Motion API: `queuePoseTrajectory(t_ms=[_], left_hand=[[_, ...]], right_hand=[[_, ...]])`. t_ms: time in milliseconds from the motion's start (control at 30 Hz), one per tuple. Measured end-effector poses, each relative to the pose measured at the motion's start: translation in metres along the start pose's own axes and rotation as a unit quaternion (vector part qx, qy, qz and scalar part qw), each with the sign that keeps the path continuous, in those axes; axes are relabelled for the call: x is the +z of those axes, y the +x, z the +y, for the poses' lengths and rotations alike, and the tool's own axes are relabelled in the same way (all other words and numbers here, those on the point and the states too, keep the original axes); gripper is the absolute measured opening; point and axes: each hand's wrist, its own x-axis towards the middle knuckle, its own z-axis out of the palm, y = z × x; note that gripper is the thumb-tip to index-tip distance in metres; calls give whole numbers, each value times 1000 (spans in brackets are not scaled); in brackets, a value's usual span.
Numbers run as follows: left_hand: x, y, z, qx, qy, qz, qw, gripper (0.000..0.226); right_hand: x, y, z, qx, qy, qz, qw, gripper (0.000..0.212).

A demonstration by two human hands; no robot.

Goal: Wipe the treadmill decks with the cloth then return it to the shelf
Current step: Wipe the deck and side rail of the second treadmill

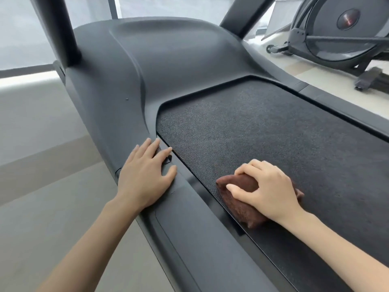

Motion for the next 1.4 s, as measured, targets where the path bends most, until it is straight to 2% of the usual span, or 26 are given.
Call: queuePoseTrajectory(t_ms=[267,433,567,767,900,1100,1233,1400], left_hand=[[-2,30,-28,-7,14,13,1000,50],[0,36,-31,-6,24,13,1000,64],[1,35,-32,-6,27,21,999,63],[3,44,-34,-3,35,15,999,61],[4,49,-36,1,48,7,999,61],[1,49,-37,7,36,-1,999,47],[-1,37,-34,7,39,-20,999,46],[-2,13,-20,18,46,-46,998,50]], right_hand=[[57,102,-25,5,10,11,1000,28],[91,175,-31,21,2,28,999,33],[107,215,-26,28,0,38,999,35],[117,256,-23,96,-28,48,994,43],[110,229,-34,39,-14,38,998,36],[69,137,-34,-53,18,-11,998,31],[25,66,-10,-49,18,-36,998,33],[-23,-31,18,-19,7,-22,1000,37]])
